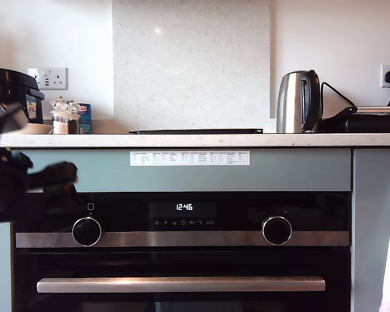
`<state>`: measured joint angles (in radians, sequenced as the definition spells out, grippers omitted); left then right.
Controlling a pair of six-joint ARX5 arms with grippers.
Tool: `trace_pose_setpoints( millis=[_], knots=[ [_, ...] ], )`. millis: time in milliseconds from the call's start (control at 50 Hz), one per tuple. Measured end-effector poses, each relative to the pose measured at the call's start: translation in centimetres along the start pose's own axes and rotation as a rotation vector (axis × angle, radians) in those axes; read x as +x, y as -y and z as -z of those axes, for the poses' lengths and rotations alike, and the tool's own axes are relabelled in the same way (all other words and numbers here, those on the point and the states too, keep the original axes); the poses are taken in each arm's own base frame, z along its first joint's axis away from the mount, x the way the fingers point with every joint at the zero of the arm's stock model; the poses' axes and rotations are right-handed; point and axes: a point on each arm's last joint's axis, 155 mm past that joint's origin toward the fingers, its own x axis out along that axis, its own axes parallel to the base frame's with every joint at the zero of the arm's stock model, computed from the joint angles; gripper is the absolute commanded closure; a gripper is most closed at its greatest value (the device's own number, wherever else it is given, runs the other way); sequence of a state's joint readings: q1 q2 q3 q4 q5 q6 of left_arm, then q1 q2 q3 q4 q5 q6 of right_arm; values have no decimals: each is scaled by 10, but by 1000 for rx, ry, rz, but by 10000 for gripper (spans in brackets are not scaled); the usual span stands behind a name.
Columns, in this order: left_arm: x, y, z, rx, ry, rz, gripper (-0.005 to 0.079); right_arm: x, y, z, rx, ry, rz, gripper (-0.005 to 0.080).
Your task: Switch the oven into microwave mode by turning the left rotary switch to the microwave symbol
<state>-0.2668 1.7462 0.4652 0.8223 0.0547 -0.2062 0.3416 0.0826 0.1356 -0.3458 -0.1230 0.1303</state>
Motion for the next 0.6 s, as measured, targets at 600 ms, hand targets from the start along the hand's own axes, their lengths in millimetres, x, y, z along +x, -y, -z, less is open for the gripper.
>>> trace_pose_setpoints(
  millis=[600],
  knots=[
    [50, -8, 8, -312, -40, -45, 83, 0, 4, 5, 3, -20, 23, 764]
  ],
)
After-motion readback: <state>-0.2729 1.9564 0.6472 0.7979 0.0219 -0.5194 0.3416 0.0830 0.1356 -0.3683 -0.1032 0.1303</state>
